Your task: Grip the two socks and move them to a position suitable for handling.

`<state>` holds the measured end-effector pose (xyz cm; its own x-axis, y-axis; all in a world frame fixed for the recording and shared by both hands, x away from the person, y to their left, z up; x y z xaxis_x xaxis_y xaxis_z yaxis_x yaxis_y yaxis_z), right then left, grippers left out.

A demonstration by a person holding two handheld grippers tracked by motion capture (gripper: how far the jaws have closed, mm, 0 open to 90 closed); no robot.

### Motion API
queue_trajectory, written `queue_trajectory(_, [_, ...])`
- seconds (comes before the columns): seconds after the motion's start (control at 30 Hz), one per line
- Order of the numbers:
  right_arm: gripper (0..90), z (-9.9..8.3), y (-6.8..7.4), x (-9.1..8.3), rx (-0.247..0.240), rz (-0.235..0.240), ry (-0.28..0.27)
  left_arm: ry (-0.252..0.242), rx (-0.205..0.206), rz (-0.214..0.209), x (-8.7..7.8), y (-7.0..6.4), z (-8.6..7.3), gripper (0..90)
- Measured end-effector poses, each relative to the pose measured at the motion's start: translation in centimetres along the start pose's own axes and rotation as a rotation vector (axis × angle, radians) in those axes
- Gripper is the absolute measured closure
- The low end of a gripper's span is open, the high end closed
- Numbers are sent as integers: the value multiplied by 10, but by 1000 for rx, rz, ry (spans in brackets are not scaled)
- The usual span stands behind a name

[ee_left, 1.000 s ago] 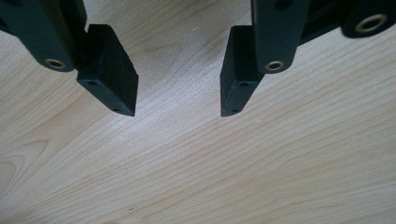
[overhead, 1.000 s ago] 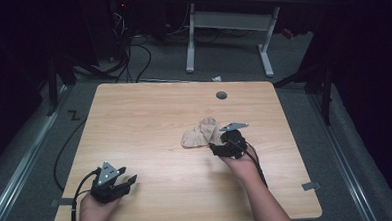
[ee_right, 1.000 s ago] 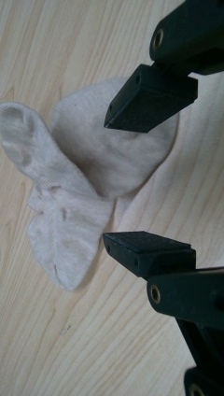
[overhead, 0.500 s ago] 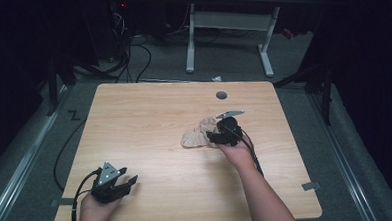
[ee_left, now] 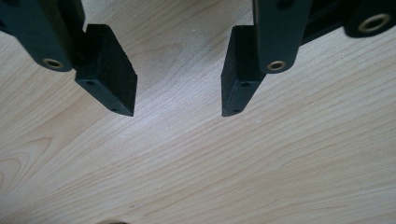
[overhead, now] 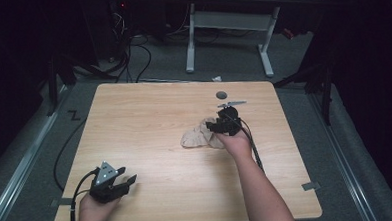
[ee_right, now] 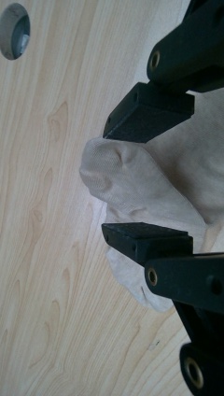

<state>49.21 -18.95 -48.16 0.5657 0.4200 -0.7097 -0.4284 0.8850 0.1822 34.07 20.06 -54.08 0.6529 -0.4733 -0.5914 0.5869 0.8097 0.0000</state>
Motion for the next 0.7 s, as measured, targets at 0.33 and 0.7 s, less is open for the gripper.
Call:
queue_trajectory(0.33, [517,-2,-11,7,38,-10,14,-13,-11,6,0,2,1,439])
queue_trajectory(0.7, [655,-2,-14,14,48,-5,23,-12,-8,3,1,2,1,438])
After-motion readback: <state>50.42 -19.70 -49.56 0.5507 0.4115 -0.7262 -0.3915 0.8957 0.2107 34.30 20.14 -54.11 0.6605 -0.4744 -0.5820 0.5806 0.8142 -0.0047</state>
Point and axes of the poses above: each handheld gripper's, and its own axes: x roughly forward along the jaws, z roughly out of its top, y roughly to its left, the point moved 2 cm from there along x, roughly forward along the jaws, and after that the axes turned 3 degrees about z, right-handed, at the moved point
